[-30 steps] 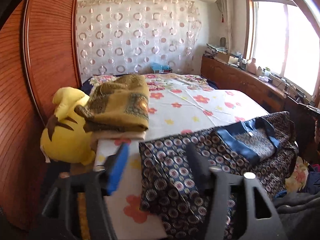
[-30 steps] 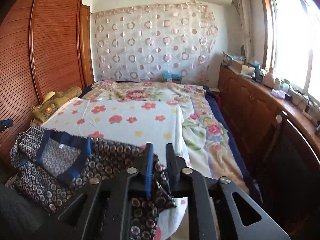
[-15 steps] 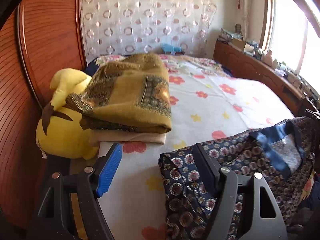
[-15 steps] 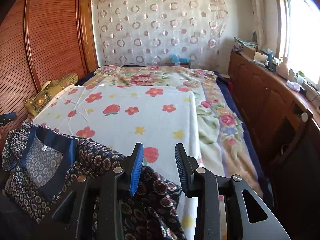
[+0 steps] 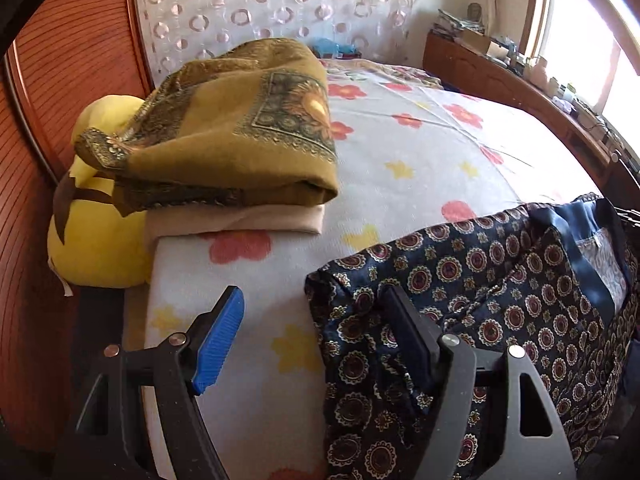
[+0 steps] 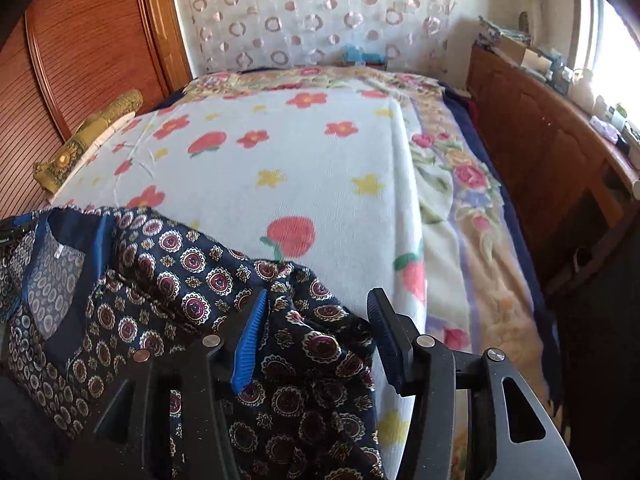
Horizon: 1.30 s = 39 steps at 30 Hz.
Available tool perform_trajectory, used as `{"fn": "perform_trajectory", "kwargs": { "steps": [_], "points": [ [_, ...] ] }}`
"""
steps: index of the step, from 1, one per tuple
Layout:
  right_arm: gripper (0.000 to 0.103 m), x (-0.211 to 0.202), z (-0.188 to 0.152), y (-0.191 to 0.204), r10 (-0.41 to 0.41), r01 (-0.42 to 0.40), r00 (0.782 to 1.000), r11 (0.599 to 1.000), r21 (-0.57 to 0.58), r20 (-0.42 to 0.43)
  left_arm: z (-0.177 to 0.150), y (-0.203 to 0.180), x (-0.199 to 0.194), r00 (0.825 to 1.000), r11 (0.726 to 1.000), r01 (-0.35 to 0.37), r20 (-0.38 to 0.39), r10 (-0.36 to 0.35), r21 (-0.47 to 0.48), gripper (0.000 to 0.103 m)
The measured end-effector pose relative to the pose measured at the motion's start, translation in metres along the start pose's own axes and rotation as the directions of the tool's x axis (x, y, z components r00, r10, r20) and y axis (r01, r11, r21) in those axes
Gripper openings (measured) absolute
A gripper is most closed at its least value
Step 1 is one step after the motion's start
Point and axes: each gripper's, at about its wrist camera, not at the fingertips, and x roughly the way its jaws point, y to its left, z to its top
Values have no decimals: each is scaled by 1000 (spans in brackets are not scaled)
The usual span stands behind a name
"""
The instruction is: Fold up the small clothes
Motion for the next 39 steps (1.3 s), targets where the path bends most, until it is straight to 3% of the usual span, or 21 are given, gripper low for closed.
{"fn": "perform_trajectory", "kwargs": {
  "steps": [4,8,11,13,14,16,18,21,24,28,32,39],
  "points": [
    [53,0,5,0,12,-12,1000,1000,-5,-7,4,-3,1,998,998,55,-12,-55,-15,74],
    [53,3,9,5,28,-29,999,999,-43,-16,8,-8,3,998,998,62,-18,-62,4,74],
    [40,6,7,10,43,-44,999,996,-75,-21,10,-9,4,998,998,65,-24,-65,11,74],
    [20,6,4,13,54,-55,998,995,-87,-18,11,-12,3,995,995,95,-24,-94,17,63],
    [18,4,4,15,65,-66,998,993,-99,-11,12,-13,3,995,995,99,-24,-98,24,58],
    [14,0,2,19,58,-57,998,991,-120,4,12,-15,2,994,993,108,-26,-107,38,35],
    [13,-5,0,22,62,-58,998,989,-133,22,12,-17,0,992,991,125,-26,-124,45,23],
    [11,-15,-3,23,66,-58,996,990,-128,60,11,-22,-20,992,991,125,31,-126,49,16],
    [10,-37,-2,23,72,-58,989,992,-109,132,12,-23,-57,982,991,130,135,-133,37,13],
    [10,-79,2,27,89,-64,968,992,-113,235,18,-25,-115,952,992,125,277,-130,37,12],
    [10,-117,9,38,127,-84,943,985,-149,308,28,-14,-175,901,993,119,418,-112,11,12],
    [10,-187,25,61,177,-77,877,970,-232,447,53,12,-247,827,999,51,561,-40,-4,12]
  ]
}}
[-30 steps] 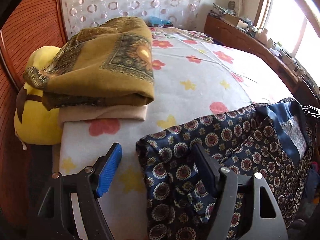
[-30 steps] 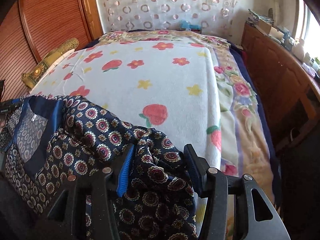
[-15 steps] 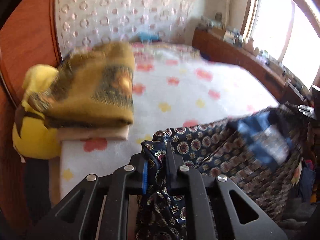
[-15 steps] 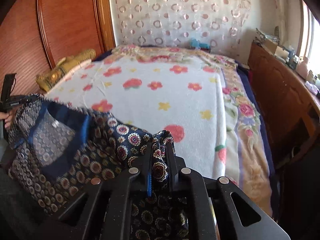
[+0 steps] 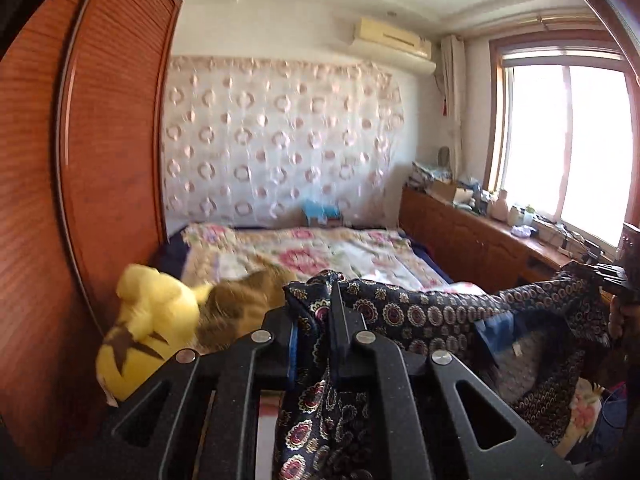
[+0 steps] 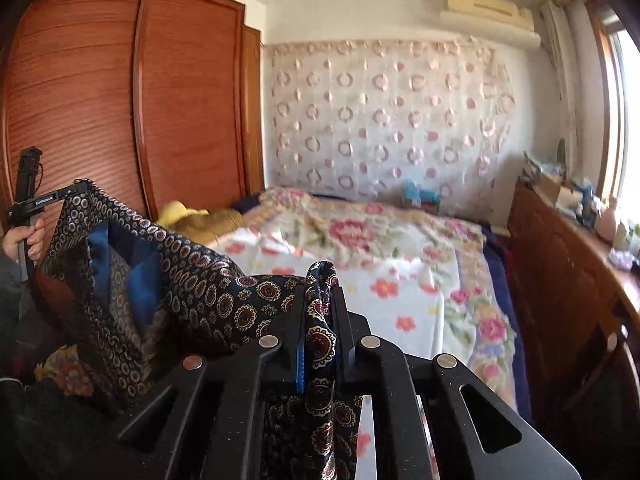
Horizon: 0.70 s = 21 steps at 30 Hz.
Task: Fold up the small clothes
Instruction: 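Lift the navy garment with both grippers and shake it open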
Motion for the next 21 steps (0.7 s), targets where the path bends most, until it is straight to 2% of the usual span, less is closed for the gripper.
{"fn": "perform_trajectory", "kwargs": {
  "steps": [5,12,15,18,20,21],
  "points": [
    [10,-27,34,20,1,7,996,997,-77,94,39,16,-5,996,999,-39,79,39,0,11],
    [9,-20,78,27,-34,52,989,991,-123,144,90,35,32,988,994,-111,108,109,14,11],
    [9,10,90,22,-84,99,988,989,-112,133,98,48,64,986,989,-149,71,148,8,11],
    [11,63,95,17,-100,104,994,992,-68,53,90,62,106,989,988,-149,-29,148,-35,14],
    [18,104,95,25,-137,135,990,989,-64,-39,74,65,144,976,982,-187,-113,184,-16,21],
    [27,125,91,23,-165,160,983,985,-63,-76,62,66,166,966,978,-207,-158,206,11,28]
  ]
}}
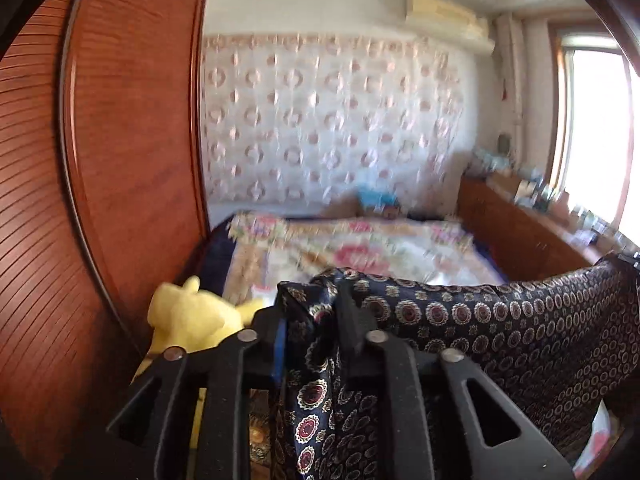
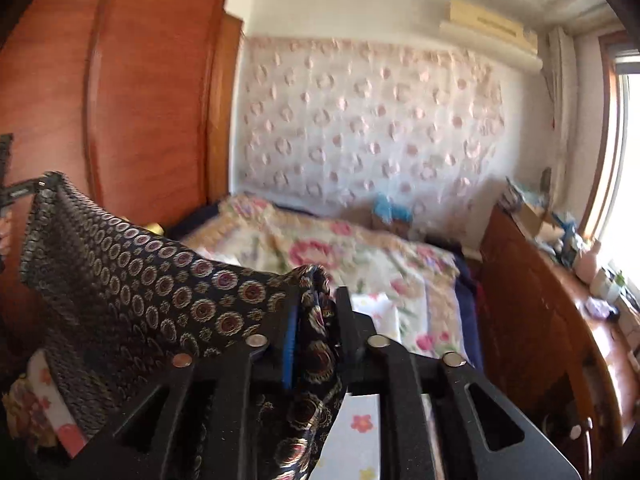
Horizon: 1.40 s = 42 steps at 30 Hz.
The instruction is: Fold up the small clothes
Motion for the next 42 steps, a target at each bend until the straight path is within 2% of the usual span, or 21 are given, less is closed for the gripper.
{"fn": "perform_trajectory", "kwargs": {
  "steps": [1,2,4,5,7,9,10,12,15,18,20,28,31,32,33,34,36,38,42],
  "points": [
    [29,23,-7,1,-34,35,998,999,10,-53,-6,-4,13,1000,1000,-10,-23,11,13,37],
    [30,39,-12,2,-54,56,994,998,23,-94,-18,-7,28,998,1000,-8,-54,10,30,41],
    [34,65,-30,3,-82,92,984,994,58,-155,-36,-13,46,995,999,22,-101,-17,43,43],
    [34,70,-39,6,-83,96,983,993,75,-164,-47,-15,51,992,998,35,-127,-30,42,44],
    [34,82,-50,11,-46,66,982,992,110,-182,-66,-19,55,988,998,47,-149,-39,51,64],
    [34,87,-61,18,-27,49,979,993,108,-201,-82,-26,52,986,997,60,-160,-51,52,75],
    [34,85,-71,25,-22,43,979,994,97,-204,-90,-27,51,984,996,70,-166,-61,50,76],
    [34,90,-76,18,-9,28,977,996,86,-212,-105,-31,46,980,995,85,-182,-75,50,77],
    [34,75,-105,33,14,1,975,997,72,-221,-121,-32,41,977,994,99,-192,-90,36,78],
    [34,76,-123,-3,20,-1,971,997,80,-238,-133,-32,39,975,995,102,-199,-95,25,78],
    [35,76,-132,-10,4,17,965,997,79,-261,-142,-33,37,975,995,93,-202,-87,22,78],
    [35,116,-141,-45,-34,97,918,985,140,-394,-165,-22,38,971,998,66,-230,-64,1,78],
    [35,131,-143,-52,33,62,901,977,204,-433,-166,-16,36,974,999,53,-222,-52,-3,78],
    [34,135,-142,-55,41,57,901,976,210,-432,-166,-15,35,974,999,48,-220,-48,-3,78],
    [27,135,-142,-54,36,56,904,978,202,-425,-167,-13,34,975,999,44,-218,-44,-3,78],
    [15,135,-140,-53,37,47,908,981,189,-418,-167,-12,34,976,999,41,-216,-41,-3,78],
    [5,132,-140,-49,73,4,911,983,185,-405,-166,-9,35,976,999,33,-215,-33,-4,78],
    [3,130,-138,-43,84,-17,921,984,177,-381,-166,-6,36,977,1000,24,-213,-24,-3,78],
    [2,105,-115,-42,196,-132,946,960,247,-257,-164,-2,40,978,1000,4,-210,-4,-3,78]
  ]
}}
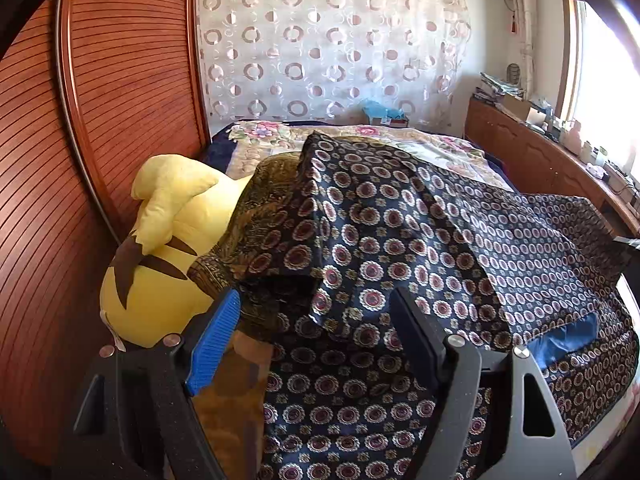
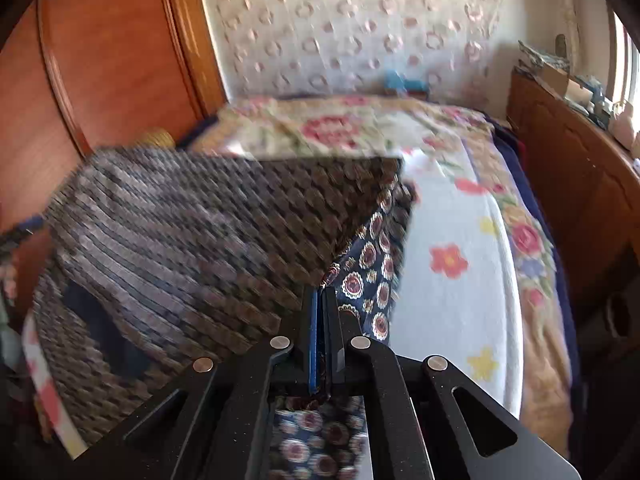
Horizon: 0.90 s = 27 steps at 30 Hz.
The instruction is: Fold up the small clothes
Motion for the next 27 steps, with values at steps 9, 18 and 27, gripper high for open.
{"fn": "perform_trajectory", "kwargs": {
  "steps": [9,18,27],
  "points": [
    [2,-61,13,-5,61,-68,987,997,41,146,10,3,0,999,1000,0,38,0,-4,78],
    [2,-39,7,-8,9,-14,997,998,58,79,22,-2,13,1000,997,-2,7,2,74,51],
    [2,-47,7,-9,25,-30,996,998,61,87,26,9,34,994,996,71,-87,-67,47,5]
  ]
}}
